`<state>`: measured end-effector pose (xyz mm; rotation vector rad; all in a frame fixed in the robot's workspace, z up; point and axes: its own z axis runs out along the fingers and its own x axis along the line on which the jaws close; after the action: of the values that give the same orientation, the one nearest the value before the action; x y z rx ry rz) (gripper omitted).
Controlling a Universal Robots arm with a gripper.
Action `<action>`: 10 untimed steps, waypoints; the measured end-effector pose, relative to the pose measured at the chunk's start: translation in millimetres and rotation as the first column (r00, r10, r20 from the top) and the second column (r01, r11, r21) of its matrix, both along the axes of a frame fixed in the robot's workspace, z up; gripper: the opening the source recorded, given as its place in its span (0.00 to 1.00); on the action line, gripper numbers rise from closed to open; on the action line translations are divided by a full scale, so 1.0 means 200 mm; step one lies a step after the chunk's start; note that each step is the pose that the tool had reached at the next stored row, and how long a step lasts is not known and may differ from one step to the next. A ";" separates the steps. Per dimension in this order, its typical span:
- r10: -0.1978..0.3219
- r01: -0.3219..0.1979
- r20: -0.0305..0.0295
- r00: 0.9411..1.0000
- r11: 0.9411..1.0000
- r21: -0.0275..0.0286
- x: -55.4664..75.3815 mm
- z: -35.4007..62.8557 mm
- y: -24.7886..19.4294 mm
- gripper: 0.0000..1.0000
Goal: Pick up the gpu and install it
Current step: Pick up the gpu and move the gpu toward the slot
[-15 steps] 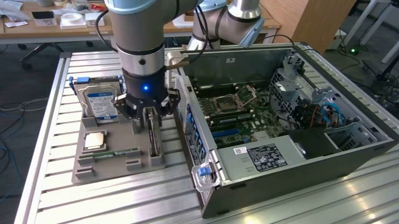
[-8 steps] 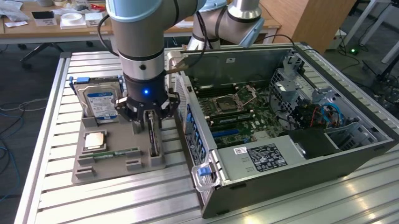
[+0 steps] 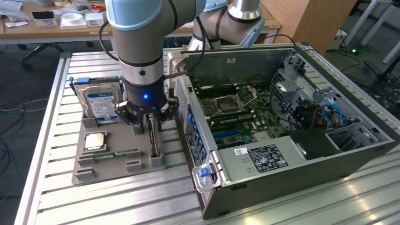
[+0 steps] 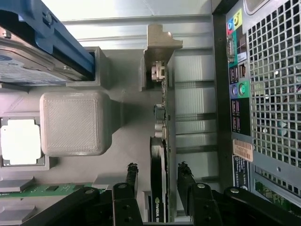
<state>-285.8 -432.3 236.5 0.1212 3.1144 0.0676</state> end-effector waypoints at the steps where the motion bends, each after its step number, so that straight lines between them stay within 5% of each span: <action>1: 0.000 0.000 0.000 1.000 1.000 0.000 0.00 -0.008 0.002 0.47; 10: 0.000 0.000 0.000 1.000 1.000 0.000 0.00 -0.025 0.007 0.47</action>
<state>-285.9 -430.8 231.4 0.1215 3.1144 0.0676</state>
